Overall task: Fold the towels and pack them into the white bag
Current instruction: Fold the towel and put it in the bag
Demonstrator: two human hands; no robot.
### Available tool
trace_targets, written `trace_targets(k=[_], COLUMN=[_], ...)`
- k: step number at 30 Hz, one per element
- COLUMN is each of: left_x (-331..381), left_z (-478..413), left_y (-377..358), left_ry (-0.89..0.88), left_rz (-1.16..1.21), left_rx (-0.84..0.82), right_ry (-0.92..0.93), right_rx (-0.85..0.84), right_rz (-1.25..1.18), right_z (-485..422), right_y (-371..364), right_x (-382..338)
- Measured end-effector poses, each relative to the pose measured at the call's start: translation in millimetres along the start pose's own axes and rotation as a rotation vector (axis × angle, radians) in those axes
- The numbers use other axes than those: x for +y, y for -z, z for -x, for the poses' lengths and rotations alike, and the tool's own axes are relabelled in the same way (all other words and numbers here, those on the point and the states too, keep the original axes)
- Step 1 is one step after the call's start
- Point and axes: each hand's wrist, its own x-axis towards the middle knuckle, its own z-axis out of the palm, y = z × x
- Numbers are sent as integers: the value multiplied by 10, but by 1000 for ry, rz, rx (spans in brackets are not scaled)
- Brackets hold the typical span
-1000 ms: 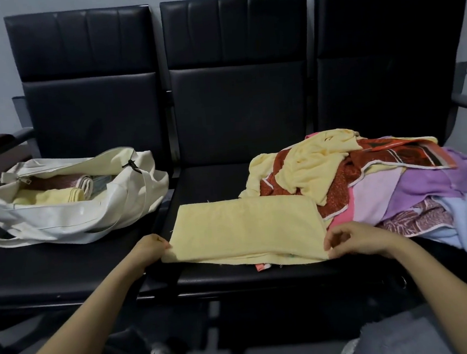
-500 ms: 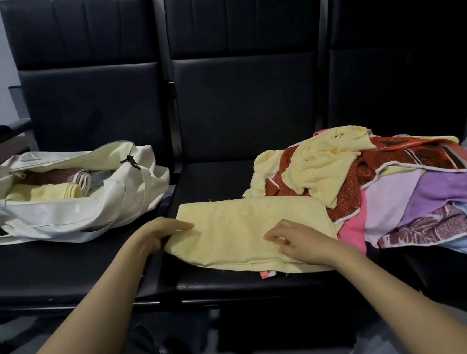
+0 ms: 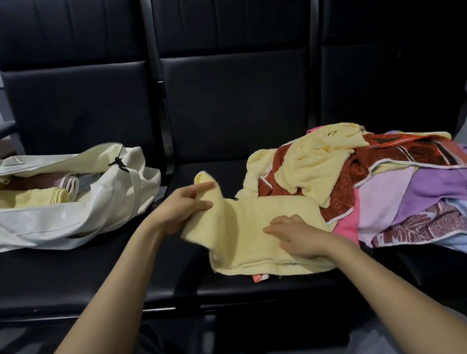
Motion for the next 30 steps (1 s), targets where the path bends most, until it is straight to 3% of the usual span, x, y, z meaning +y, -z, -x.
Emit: trace_targets(k=[4,8,11,13,15,18,21,23,27,30], left_x=[197,346,365,353,321,254,147,57,-116,-185], left_z=[-69,-194,-237,-235,-246,-262,-279,-289,-299,-310], left_y=[-528,-1072,-1393,-1508,-1506,-1363,-1159,-1062,-999,-1026], left_ry=[-62,-71,-32,8,38,50,41,57,203,259], left_rz=[-54,-171,-55,49,108,97,-67,-222,-432,-393], left_rx=[-99,-209,-300,-298,-228,-98,31,97,121,119], right_ry=[-65,-167,-301,-396,-435,-374,-350,-349,-433,-473], right_rx=[176,423,491,490,460,453,518,536,509,493], right_rz=[-74,-788,-1355,-1397,-1329,-1042,-576,-450,-160,80], right_z=[-79,-75,-15,11,39,90,158,175,199,269], right_y=[-19,88,211,216,222,253,304,321,289,296], right_x=[68,70,35,69,98,159,212,268,396,419])
